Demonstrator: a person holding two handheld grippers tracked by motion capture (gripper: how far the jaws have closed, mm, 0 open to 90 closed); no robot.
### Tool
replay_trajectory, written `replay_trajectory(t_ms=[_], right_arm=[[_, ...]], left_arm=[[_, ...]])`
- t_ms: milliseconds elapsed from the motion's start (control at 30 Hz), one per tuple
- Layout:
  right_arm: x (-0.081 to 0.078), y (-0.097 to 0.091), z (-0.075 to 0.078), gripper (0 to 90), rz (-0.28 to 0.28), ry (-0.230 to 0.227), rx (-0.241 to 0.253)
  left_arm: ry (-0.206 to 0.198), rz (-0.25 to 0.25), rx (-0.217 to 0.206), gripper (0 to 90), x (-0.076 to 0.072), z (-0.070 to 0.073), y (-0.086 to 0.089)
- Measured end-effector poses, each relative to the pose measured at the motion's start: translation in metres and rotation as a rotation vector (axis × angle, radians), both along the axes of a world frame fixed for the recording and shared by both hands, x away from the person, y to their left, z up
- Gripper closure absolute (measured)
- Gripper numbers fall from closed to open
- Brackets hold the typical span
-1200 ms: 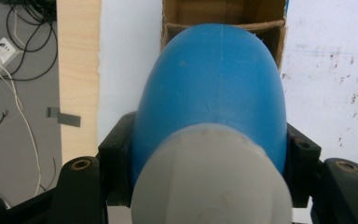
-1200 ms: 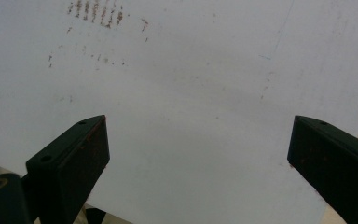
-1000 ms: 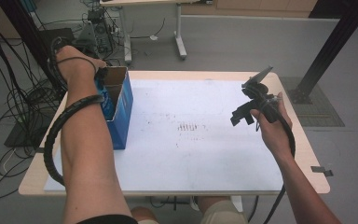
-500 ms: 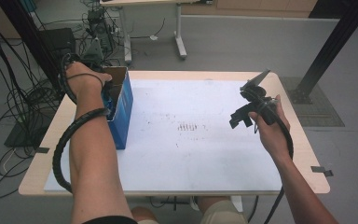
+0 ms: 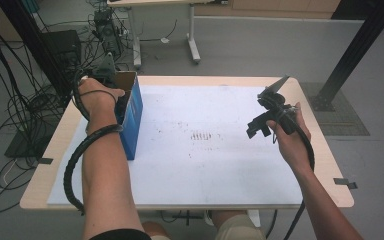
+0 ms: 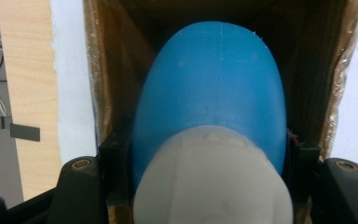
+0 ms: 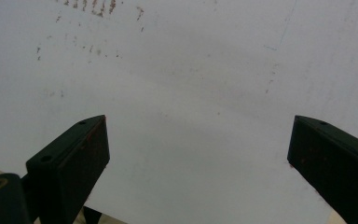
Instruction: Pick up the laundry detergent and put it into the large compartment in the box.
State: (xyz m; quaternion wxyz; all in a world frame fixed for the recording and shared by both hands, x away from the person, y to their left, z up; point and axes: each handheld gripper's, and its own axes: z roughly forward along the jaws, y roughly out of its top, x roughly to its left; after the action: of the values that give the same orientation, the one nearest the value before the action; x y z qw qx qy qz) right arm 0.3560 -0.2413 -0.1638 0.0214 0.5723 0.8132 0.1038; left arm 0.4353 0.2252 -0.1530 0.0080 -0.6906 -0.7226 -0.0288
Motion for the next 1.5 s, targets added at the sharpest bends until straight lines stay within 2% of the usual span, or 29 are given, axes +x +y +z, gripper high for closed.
replay_trajectory(t_ms=[300, 1500], right_arm=[[0.001, -0.003, -0.002, 5.5, -0.007, 0.006, -0.005], [0.003, -0.002, 0.001, 5.5, -0.010, -0.004, -0.007]], left_arm=[[0.006, 0.001, -0.013, 36.8, -0.001, -0.013, 0.002], [-0.015, 0.004, -0.017, 36.6, -0.008, -0.014, 0.004]])
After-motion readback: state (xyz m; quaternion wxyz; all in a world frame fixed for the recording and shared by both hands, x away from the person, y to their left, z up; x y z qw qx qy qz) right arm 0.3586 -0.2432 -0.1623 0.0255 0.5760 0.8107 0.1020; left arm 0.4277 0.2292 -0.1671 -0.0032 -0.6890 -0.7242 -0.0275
